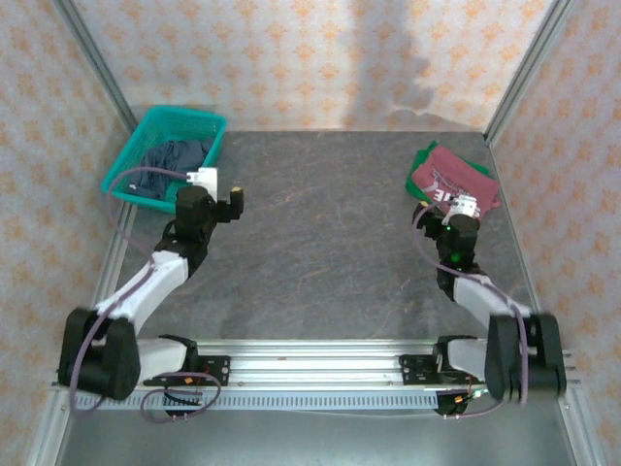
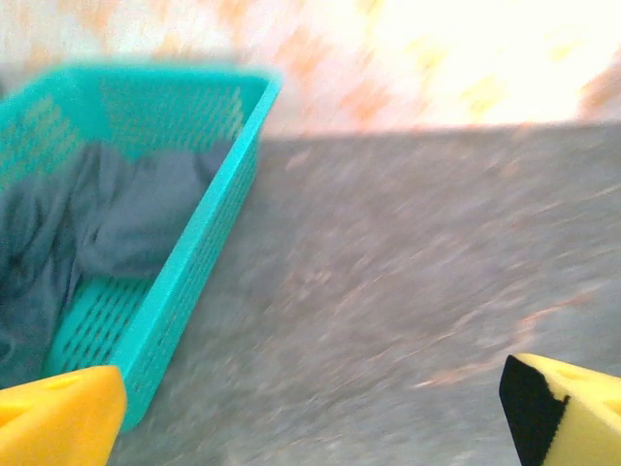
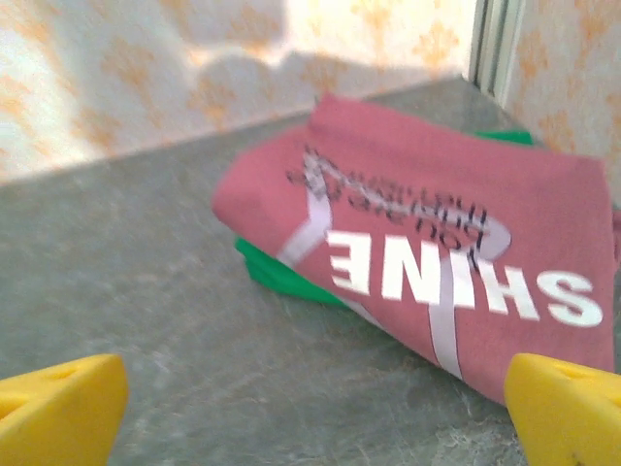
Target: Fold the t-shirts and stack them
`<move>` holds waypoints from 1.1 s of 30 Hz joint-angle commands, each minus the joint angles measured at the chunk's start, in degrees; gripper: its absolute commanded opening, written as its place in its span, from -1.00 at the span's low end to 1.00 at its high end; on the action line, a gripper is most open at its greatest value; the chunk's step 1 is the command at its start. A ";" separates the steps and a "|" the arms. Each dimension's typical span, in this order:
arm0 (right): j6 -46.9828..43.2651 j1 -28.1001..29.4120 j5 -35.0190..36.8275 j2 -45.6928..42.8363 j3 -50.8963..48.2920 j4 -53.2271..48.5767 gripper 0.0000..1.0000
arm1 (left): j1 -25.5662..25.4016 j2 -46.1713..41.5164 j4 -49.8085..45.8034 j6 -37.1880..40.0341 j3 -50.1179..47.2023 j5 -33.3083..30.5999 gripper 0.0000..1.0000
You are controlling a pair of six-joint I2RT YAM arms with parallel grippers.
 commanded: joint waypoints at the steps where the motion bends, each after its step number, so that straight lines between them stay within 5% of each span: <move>1: 5.08 0.32 -3.85 -8.85 2.28 -16.61 0.99 | -2.25 -6.98 -15.42 -2.94 1.83 -1.21 1.00; 6: 11.91 1.16 -10.38 -11.58 10.92 -35.64 0.99 | 1.01 -7.79 -33.73 -11.44 16.44 -5.39 1.00; 10: 10.55 7.89 -11.72 -5.24 21.42 -45.25 0.99 | 9.60 6.97 -51.90 -14.17 38.88 0.94 1.00; 15: 11.63 15.20 -11.27 9.90 40.26 -57.22 0.99 | 14.94 26.41 -63.78 -12.85 62.91 5.02 1.00; 23: 15.55 24.20 -15.05 27.68 61.94 -64.67 0.99 | 24.02 51.03 -66.60 -19.58 84.02 12.97 0.88; 33: 18.02 26.91 -16.54 35.48 69.82 -68.58 1.00 | 25.84 69.79 -63.51 -26.73 95.77 15.24 0.73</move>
